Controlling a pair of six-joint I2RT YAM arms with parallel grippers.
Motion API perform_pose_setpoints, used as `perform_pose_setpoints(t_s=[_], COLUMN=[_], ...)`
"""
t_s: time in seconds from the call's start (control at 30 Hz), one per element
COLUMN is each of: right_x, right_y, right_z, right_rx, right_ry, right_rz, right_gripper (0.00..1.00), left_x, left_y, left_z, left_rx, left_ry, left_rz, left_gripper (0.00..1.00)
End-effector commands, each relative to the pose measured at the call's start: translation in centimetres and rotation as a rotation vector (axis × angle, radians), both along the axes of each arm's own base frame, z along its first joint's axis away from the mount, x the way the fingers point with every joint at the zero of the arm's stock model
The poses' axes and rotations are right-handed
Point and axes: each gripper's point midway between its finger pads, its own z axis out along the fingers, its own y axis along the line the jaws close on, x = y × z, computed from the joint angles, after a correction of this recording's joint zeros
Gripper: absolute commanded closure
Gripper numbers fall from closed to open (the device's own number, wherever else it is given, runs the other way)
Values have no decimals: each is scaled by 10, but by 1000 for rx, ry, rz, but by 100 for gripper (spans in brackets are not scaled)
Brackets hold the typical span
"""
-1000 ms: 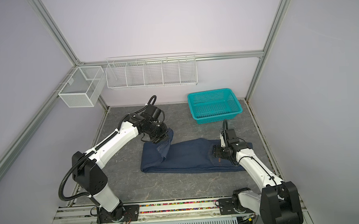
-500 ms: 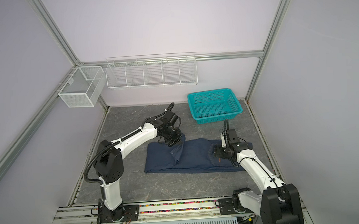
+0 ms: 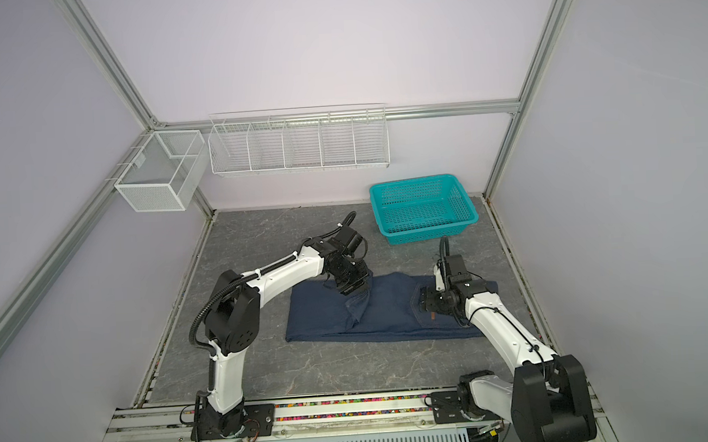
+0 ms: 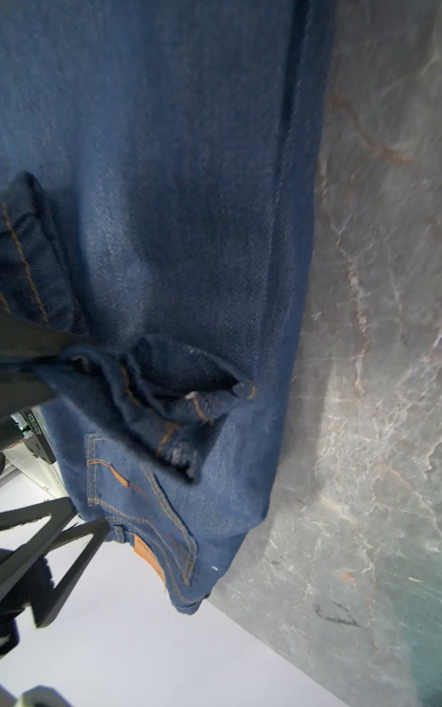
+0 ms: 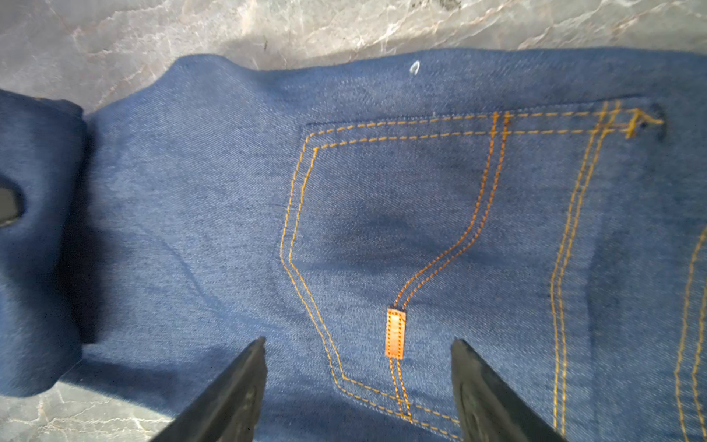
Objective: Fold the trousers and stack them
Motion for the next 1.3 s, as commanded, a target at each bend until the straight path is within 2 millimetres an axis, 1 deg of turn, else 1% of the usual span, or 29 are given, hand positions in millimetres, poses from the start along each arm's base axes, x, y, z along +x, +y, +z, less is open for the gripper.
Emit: perform_pose_setpoints(t_s=[0.0,0.07,0.13,0.2,0.23,0.27,0.4,0.47,0.57,0.7,0.8,0.9,1.0,1.1,1.13,1.17,1.27], right_x=[-2,-1,-1,-1,0,0,0,-1,-1,1,3,2,9,22,25,34,45], right_y=[0,1,1,1,1,1,0,-1,1,13,28,49,71,94,102,112,131], right_z=[-7,-8,-8,-6,-6,-5,2,8,15,30,40,41,42,45,42,48,39], right_rx=[2,0,2,1,-1,-4,-10,-13,-2,62,124,168,174,162,154,150,102], right_ry=[22,25,28,28,28,29,23,16,5,-30,-55,-58,-76,-102,-99,-119,-118], right_rz=[18,20,22,26,28,30,33,34,46,77,107,155,199,239,254,271,305], right_gripper=[23,23,23,23,23,22,23,23,23,23,24,26,29,32,32,33,38], left_x=[0,-1,-4,-8,-9,-11,-15,-18,-20,-21,-22,-23,-25,-24,-23,-22,-18], left_y=[-18,-25,-30,-31,-31,-31,-25,-23,-20,-1,22,54,95,137,153,166,200], left_z=[4,4,3,2,4,6,17,24,41,58,66,67,59,54,53,50,41], left_rx=[-51,-61,-73,-75,-78,-80,-68,-71,-84,-60,-23,46,132,224,263,288,339], left_ry=[-2,-6,8,14,8,2,-20,-33,-66,-101,-130,-154,-138,-146,-141,-138,-136], left_rz=[-34,-56,-81,-104,-117,-132,-184,-208,-237,-270,-282,-292,-282,-266,-251,-237,-187], left_gripper=[100,100,96,87,79,75,64,62,61,59,58,55,55,54,53,52,51])
